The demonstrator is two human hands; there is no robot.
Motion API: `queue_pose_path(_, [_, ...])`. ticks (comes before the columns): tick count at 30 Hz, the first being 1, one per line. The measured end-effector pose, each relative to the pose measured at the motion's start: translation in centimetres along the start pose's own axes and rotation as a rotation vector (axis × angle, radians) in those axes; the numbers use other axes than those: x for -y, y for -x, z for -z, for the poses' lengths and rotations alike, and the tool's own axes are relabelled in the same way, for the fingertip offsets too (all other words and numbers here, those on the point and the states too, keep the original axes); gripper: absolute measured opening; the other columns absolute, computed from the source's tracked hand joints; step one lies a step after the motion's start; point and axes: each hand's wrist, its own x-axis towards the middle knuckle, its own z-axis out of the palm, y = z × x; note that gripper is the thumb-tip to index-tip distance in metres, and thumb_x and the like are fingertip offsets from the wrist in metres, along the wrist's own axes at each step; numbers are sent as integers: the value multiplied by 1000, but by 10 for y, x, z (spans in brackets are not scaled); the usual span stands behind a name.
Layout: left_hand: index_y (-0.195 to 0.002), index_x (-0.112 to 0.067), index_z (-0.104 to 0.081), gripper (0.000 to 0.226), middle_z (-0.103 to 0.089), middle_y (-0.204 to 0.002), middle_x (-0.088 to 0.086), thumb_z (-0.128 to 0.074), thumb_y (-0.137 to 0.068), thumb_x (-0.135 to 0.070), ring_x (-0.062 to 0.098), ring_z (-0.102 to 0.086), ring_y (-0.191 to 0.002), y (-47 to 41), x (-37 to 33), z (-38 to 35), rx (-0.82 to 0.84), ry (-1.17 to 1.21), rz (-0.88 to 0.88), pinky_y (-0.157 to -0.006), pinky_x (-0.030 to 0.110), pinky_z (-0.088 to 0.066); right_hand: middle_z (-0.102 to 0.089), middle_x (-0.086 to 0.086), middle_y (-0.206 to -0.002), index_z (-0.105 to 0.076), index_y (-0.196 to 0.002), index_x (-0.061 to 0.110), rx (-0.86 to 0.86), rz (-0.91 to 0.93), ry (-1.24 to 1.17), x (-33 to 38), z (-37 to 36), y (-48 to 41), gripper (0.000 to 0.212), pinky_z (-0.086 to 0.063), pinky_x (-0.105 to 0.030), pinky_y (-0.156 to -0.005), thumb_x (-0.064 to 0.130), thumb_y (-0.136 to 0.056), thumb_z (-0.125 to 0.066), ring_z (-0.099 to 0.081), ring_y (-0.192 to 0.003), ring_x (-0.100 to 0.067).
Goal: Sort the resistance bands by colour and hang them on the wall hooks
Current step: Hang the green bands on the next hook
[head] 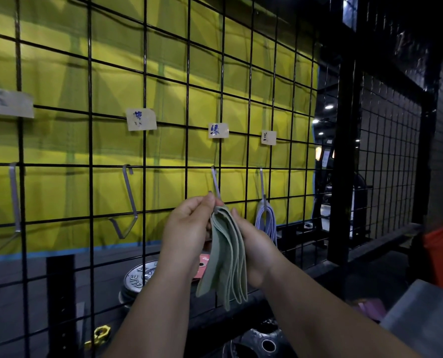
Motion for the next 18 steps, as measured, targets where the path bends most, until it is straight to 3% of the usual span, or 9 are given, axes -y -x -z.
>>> queue_pose_path(2, [-76,-18,-67,24,-64,-57,-4,-56,-94,-28,6,-57,-47,0,-2,-1,1,-8,-16,-42,18,-43,-72,-7,-104,-75,-104,28,8,-22,35,-1,1,0,38,-51,-39,-86,48,-96,-43,-68,-89,-22])
queue_pose_path(3, [-76,-17,-68,24,-64,-58,-3,-56,-94,-28,6,-57,-48,0,-2,-2,-2,-8,-21,-43,19,-44,-71,-8,-91,-76,-97,24,-3,-41,60,-2,1,-1,40,-53,-35,-74,51,-94,-47,-66,-75,-20])
queue_pose_path(5, [-74,-20,-69,24,-65,-63,-3,-57,-93,-28,6,-56,-51,-1,-2,-2,-22,-19,-40,-48,20,-43,-56,-5,-71,-71,-84,15,-48,-78,86,-4,2,-2,44,-44,-25,-49,56,-88,-54,-50,-49,-13])
queue_pose_path(7, [-73,-23,-71,24,-67,-71,-5,-59,-92,-30,4,-52,-53,-2,-1,-1,-40,-38,-60,-52,22,-40,-50,-3,-69,-64,-86,14,-65,-71,94,-5,4,-4,43,-34,-20,-44,56,-81,-59,-40,-44,-9])
queue_pose_path(10, [-76,-21,-70,22,-64,-70,-6,-58,-93,-28,-1,-48,-46,1,-1,-2,-25,-15,-60,-47,14,-38,-55,1,-65,-64,-85,18,-60,-33,186,-1,2,-2,38,-31,-19,-47,56,-84,-55,-43,-46,-7])
queue_pose_path(13, [-77,-12,-65,22,-55,-52,-12,-55,-94,-22,-3,-43,-36,4,-4,-6,-3,37,-41,-37,9,-33,-73,3,-84,-69,-102,30,-40,7,290,1,5,-1,31,-52,-22,-64,47,-97,-43,-67,-72,-8])
queue_pose_path(16, [-72,-15,-63,24,-52,-46,-16,-56,-93,-24,-2,-44,-43,2,-2,-9,-29,54,-15,-46,21,-33,-73,8,-97,-65,-105,38,-48,71,435,4,5,0,26,-53,-22,-77,45,-98,-40,-68,-87,-4])
queue_pose_path(18, [-68,-18,-64,26,-54,-51,-16,-57,-92,-26,5,-44,-56,1,-1,-10,-60,76,2,-52,26,-29,-72,3,-103,-65,-104,33,-98,109,521,5,4,0,28,-52,-26,-85,46,-97,-41,-67,-93,-6])
